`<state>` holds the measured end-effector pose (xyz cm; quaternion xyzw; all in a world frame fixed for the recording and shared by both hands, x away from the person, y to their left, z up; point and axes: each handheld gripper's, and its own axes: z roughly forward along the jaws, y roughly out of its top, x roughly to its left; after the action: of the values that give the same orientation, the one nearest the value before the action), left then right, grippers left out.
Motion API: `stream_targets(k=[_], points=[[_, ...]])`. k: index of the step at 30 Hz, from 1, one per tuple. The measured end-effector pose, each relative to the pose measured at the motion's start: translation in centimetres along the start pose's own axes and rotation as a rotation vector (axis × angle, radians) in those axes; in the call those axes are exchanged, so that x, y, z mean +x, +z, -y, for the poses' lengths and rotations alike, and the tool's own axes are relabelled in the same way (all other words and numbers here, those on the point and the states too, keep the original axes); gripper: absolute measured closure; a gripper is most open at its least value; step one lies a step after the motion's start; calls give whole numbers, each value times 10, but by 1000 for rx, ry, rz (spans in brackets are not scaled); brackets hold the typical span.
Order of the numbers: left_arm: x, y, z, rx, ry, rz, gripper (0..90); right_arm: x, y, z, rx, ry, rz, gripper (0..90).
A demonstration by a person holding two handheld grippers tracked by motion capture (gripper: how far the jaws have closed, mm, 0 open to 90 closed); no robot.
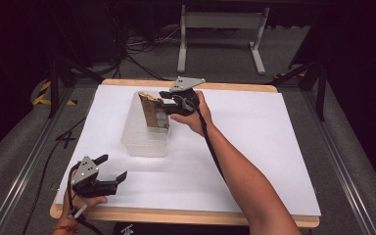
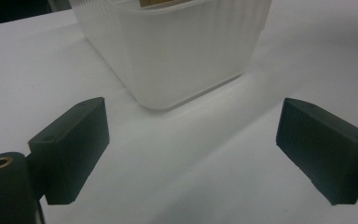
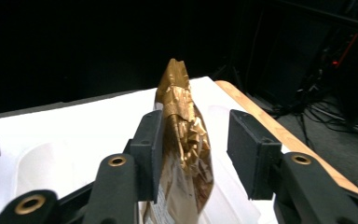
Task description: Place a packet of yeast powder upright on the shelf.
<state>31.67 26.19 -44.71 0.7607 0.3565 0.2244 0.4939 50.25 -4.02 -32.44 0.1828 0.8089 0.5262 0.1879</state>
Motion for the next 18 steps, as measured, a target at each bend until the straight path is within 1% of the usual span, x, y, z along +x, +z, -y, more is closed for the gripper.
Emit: stream_targets(k=[1, 2, 3, 4, 10, 11, 14, 15, 18], points=[[0, 0, 0, -1, -3, 0, 102, 0, -2, -1, 2, 2, 6, 549], [0, 0, 0, 1, -3, -1, 102, 0, -4, -1, 1, -3, -2, 552], [0, 1, 0, 0, -2, 0, 102, 1, -6, -2, 0, -11, 6, 550], [0, 0, -1, 4, 4, 1, 102, 1, -8, -3, 3, -14, 3, 543], [-1, 1, -1, 4, 6, -1, 102, 1, -17, -6, -2, -20, 12, 533], [-1, 1, -1, 2, 7, -2, 102, 1, -21, -6, 2, -18, 10, 534], [-1, 1, -1, 8, 8, 0, 102, 1, -24, -6, 3, -26, 17, 530], [-1, 1, -1, 9, 8, 1, 102, 2, -25, -6, 6, -26, 12, 529], [-1, 2, -1, 11, 9, 1, 102, 3, -30, -6, 19, -42, 18, 519]])
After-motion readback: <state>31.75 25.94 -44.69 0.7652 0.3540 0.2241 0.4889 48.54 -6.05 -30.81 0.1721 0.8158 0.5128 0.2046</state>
